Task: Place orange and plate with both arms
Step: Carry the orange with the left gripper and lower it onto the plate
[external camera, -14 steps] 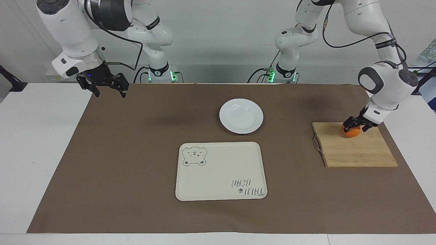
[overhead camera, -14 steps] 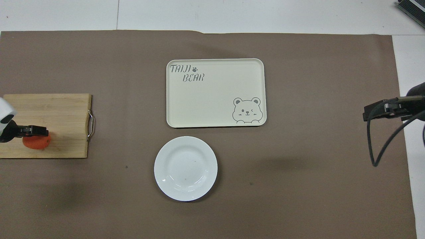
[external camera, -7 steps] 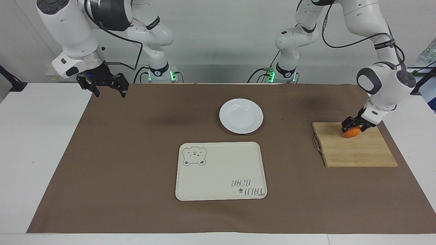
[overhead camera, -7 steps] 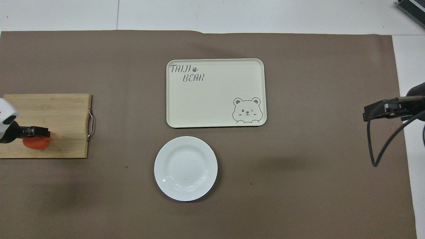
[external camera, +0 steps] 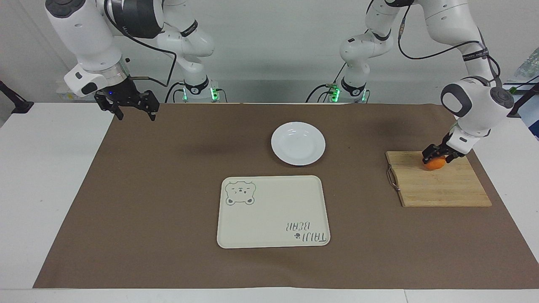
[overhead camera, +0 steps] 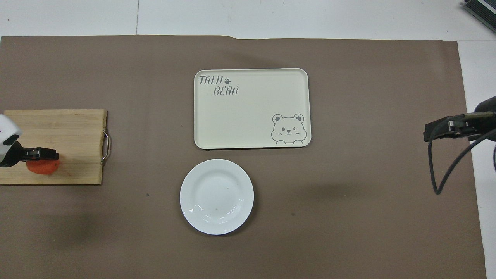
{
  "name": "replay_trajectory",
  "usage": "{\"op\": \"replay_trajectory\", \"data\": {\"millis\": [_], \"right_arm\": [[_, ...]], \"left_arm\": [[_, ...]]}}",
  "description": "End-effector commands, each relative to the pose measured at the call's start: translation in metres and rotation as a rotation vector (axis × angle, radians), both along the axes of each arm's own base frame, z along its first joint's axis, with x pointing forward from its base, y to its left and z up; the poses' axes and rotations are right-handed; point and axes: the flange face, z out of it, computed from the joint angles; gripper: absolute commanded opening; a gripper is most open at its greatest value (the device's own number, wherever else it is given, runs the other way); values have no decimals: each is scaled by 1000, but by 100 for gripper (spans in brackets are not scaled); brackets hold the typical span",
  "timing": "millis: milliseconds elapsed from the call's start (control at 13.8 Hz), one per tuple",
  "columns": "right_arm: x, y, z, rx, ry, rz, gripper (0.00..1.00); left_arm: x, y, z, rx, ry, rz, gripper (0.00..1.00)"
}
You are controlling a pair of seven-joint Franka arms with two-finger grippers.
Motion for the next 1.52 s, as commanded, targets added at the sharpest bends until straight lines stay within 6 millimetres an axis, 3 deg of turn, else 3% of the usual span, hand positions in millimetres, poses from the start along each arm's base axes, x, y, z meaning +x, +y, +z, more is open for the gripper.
{"op": "replay_trajectory", "data": {"millis": [0, 144, 289, 578, 794, 1155, 1444], "right_arm": [[0, -1, 2, 24, 2, -9, 100], [0, -1, 3, 24, 2, -9, 100], [0, -1, 2, 24, 2, -9, 100], [0, -1, 2, 24, 2, -9, 100], [0, -1, 2, 24, 2, -9, 100], [0, -1, 2, 24, 2, -9, 100], [0, -1, 2, 24, 2, -9, 100]], "left_arm": [[-7, 1, 2, 16, -3, -17, 53], [-5, -3, 2, 15, -2, -20, 18], [-4, -3, 4, 17, -6, -21, 2], [-1, 0, 6, 16, -5, -23, 0], [4, -6, 20, 17, -9, -31, 0], [11, -79, 57, 14, 6, -45, 0], [-1, -172, 89, 14, 42, -9, 0]]}}
